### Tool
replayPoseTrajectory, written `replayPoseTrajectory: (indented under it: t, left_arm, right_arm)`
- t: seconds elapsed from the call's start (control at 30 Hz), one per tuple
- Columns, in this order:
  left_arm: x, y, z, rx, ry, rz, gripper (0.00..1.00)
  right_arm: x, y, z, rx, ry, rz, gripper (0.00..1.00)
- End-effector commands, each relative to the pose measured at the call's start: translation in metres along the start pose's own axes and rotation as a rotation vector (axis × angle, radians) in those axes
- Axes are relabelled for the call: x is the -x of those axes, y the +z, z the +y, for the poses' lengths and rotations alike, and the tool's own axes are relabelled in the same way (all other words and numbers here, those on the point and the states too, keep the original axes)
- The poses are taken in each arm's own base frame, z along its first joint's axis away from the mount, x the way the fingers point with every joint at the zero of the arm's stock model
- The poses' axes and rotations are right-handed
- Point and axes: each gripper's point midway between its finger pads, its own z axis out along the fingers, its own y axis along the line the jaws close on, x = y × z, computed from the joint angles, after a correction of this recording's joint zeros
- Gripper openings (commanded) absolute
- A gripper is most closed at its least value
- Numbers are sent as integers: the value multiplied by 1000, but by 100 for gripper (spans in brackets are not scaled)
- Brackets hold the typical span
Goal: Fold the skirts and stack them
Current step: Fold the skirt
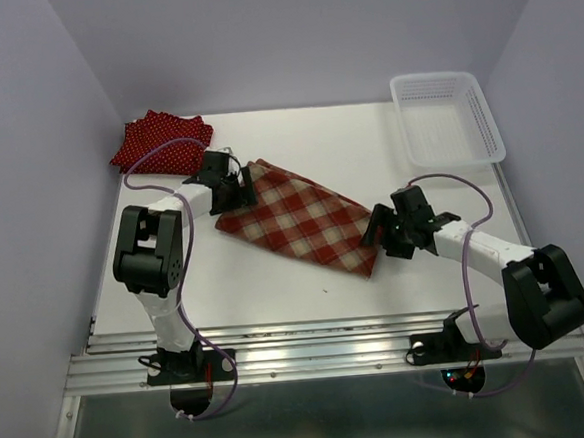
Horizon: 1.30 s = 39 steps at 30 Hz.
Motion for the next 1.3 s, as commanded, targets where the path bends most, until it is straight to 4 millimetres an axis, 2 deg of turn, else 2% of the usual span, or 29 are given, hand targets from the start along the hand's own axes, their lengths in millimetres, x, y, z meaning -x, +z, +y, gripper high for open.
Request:
replayPoseTrajectory:
  t: [0.0,0.03,0.07,0.13,0.27,0.4,0.43,0.5,0.57,0.67,0.73,0.77,0.83,0.87,0.93,0.97,1.0,1.1,1.13,1.23,1.27]
  left_arm:
    - [13,13,-6,-69,19,-16,92]
    - [11,15,-5,-71,15,-7,90]
    - [8,17,-4,-76,15,4,80]
    - [2,21,-4,-86,14,23,70]
    - [-3,22,-6,-98,9,34,57]
    - [-6,20,-11,-127,2,38,56]
    - [-7,19,-11,-128,-1,40,53]
    - [-9,19,-10,-128,-3,45,52]
    - [-11,18,-12,-132,-6,53,49]
    - [-18,15,-15,-142,-21,77,49]
    - [-28,14,-18,-151,-46,99,47]
    - [-30,12,-23,-161,-50,101,44]
    - [-43,9,-26,-167,-73,123,43]
    - [-48,7,-28,-163,-80,131,42]
    - [-59,2,-37,-157,-79,130,37]
    - [-58,-1,-41,-151,-109,119,35]
    - [-67,-3,-47,-162,-106,131,35]
    - [-71,-9,-60,-173,-143,131,35]
    - [-65,-14,-71,-199,-140,103,35]
    - [-58,-23,-83,-216,-162,71,35]
    - [-57,-26,-89,-222,-157,64,35]
  right_arm:
    - [5,11,-4,-15,38,-31,82]
    - [3,12,-5,-16,40,-24,81]
    - [0,15,-7,-21,42,-12,80]
    - [-4,17,-7,-14,41,1,77]
    - [-6,21,-6,-8,26,22,74]
    - [-10,30,-7,-19,29,56,62]
    - [-13,33,-10,-30,34,72,50]
    - [-10,33,-11,-42,38,60,37]
    - [-2,32,-11,-51,34,27,35]
    - [17,22,-14,-104,-9,-43,24]
    - [35,13,-7,-114,-60,-84,19]
    - [36,7,-13,-155,-76,-78,16]
    - [51,-5,-6,-171,-122,-97,14]
    - [57,-10,-8,-203,-135,-109,14]
    - [57,-22,-15,-252,-187,-81,11]
    - [67,-30,-10,-256,-199,-106,9]
    - [65,-37,-12,-271,-223,-82,8]
    - [75,-53,6,-237,-247,-68,4]
    - [70,-56,3,-259,-268,-25,3]
    - [81,-72,15,-261,-298,-3,2]
    - [82,-71,17,-269,-303,18,1]
